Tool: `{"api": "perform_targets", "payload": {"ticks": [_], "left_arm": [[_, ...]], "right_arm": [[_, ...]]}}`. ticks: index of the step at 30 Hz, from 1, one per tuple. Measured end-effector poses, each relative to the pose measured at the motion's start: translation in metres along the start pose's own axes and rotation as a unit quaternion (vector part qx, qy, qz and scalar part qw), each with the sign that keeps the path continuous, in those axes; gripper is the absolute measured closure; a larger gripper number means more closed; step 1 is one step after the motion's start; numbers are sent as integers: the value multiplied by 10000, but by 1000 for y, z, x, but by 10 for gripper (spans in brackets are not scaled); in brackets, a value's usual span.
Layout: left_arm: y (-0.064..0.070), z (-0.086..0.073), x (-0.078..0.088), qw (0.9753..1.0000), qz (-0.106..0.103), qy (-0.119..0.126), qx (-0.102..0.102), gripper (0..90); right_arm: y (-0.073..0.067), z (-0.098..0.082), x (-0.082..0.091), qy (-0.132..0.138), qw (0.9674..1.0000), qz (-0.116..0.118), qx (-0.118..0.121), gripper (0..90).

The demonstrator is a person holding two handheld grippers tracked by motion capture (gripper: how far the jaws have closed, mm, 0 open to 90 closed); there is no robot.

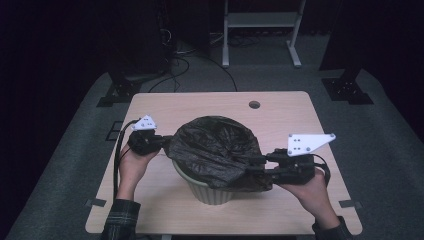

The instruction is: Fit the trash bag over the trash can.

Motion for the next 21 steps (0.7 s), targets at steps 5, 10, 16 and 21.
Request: {"api": "perform_targets", "payload": {"ticks": [5,10,16,21], "left_arm": [[0,-1,0,10000,-13,-13,-5,898],[2,-2,0,10000,-13,-13,-9,898],[1,-4,-4,10000,-35,-57,11,898],[-2,-8,-7,10000,-36,-54,73,898]], "right_arm": [[-1,0,-11,-95,9996,281,28,896],[-15,0,-19,-36,9982,543,267,900],[-42,-4,-47,-197,9940,921,557,900],[-57,-17,-74,-602,9887,1193,675,900]]}}
Point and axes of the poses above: each handheld gripper's, and its own axes: x roughly backward along the jaws, z roughly out of its top, y roughly to its right, the point moved 1 cm from there along -x, roughly forward along the jaws, and after that the axes turned 1 degree about z, right-handed, at the moved point
